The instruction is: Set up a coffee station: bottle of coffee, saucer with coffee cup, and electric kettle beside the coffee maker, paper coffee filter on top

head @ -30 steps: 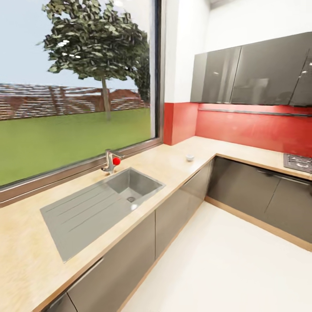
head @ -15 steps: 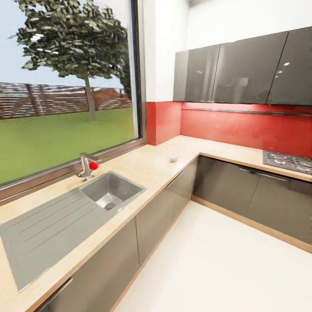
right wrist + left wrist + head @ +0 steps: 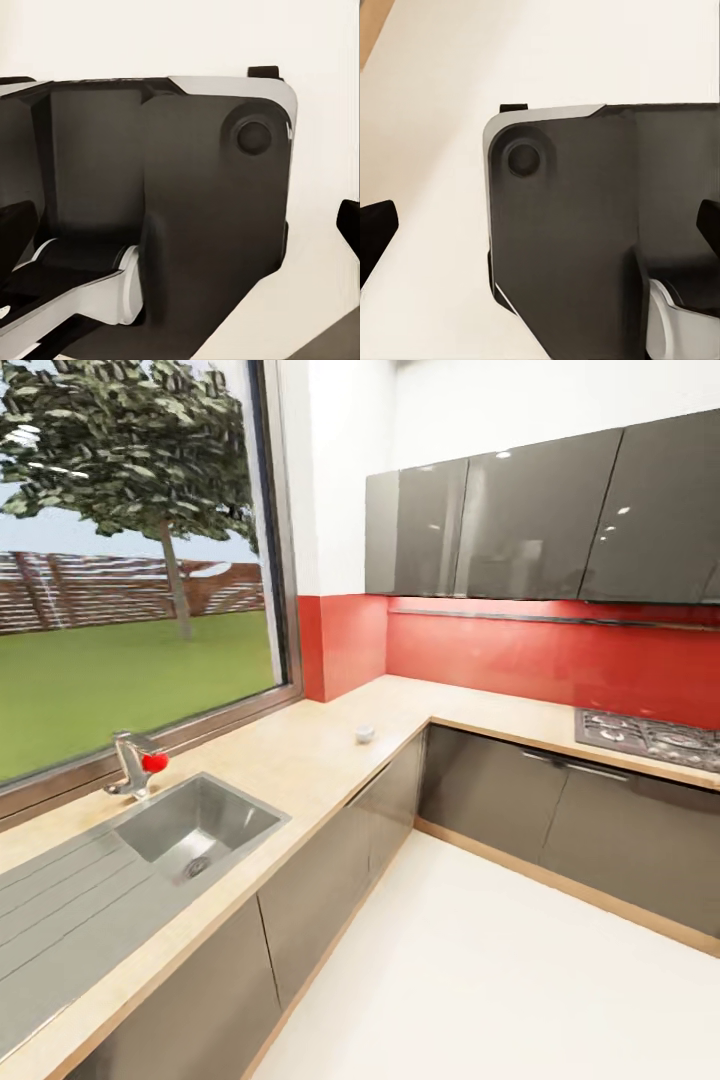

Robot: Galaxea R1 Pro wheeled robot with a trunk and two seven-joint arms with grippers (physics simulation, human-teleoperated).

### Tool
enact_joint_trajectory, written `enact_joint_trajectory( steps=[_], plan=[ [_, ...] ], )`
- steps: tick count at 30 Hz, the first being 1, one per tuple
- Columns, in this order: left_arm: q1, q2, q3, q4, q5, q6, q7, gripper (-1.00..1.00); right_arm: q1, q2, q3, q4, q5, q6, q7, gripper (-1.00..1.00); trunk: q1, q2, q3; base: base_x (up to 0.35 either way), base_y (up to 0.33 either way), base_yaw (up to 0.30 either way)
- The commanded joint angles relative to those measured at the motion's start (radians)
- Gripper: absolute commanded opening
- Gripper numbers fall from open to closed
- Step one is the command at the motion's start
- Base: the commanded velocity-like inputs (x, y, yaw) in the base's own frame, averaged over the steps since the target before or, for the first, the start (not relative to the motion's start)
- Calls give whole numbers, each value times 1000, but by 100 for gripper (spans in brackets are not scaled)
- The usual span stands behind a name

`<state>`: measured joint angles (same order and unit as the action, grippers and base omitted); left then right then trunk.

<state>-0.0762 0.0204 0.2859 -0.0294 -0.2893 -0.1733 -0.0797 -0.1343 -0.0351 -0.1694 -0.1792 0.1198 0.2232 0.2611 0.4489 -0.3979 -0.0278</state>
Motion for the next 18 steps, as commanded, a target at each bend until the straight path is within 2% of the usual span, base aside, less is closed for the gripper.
enact_joint_trajectory(
  steps=[1,12,17,18],
  plan=[
    [-1,0,9,0,-8,-3,-3,100,-1,1,-9,-2,11,5,6,100,1,-2,-2,275,-224,-288],
    [2,10,13,0,-5,-5,-3,100,-1,1,-9,-2,11,5,6,100,1,-2,-2,275,-224,-289],
    [14,17,14,0,-7,-2,2,100,-1,2,-5,-1,13,-9,5,100,1,-2,-2,275,-224,-86],
    [20,17,14,0,-8,0,17,100,-1,5,-2,-1,16,-43,4,100,1,-2,-2,275,-224,-16]
  ],
)
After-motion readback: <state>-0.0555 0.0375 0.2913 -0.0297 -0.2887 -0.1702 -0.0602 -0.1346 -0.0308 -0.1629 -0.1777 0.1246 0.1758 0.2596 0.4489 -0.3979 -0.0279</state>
